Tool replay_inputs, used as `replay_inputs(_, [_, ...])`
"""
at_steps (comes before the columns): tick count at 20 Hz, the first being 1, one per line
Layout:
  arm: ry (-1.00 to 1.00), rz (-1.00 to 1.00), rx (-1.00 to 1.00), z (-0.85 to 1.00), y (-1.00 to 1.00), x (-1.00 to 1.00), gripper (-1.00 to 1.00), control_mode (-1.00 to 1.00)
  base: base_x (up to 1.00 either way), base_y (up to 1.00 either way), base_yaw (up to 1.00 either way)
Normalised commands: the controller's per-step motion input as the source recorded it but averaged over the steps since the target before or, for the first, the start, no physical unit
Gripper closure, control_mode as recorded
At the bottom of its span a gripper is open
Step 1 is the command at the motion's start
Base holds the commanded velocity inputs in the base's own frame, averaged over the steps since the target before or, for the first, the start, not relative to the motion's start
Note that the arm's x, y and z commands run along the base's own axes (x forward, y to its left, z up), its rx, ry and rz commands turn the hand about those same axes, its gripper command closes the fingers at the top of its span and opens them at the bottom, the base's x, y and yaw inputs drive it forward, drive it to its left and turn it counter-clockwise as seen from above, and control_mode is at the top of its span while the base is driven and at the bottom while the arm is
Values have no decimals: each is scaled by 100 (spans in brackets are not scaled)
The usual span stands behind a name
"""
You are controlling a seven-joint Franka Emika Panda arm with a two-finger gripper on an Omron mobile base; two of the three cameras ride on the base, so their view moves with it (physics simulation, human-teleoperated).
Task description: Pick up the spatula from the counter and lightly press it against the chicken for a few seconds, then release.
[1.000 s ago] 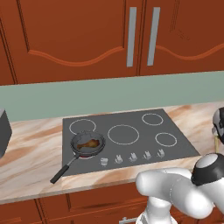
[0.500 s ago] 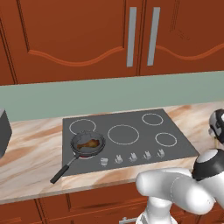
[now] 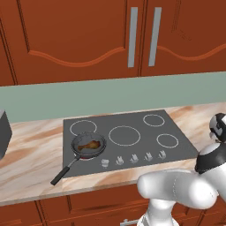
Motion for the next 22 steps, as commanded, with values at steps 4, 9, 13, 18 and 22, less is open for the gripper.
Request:
replay_inputs(4, [0,0,0,-10,-9,7,-100,-100,0,0,0])
replay_inputs(9, [0,0,0,-8,-8,8,-100,-100,0,0,0])
replay_inputs(13, [0,0,0,-9,-6,10,-100,-100,0,0,0])
replay_inputs(18, [0,0,0,-10,-6,8,-100,-100,0,0,0])
replay_inputs(22, [0,0,0,-9,-8,3,-100,-100,0,0,0])
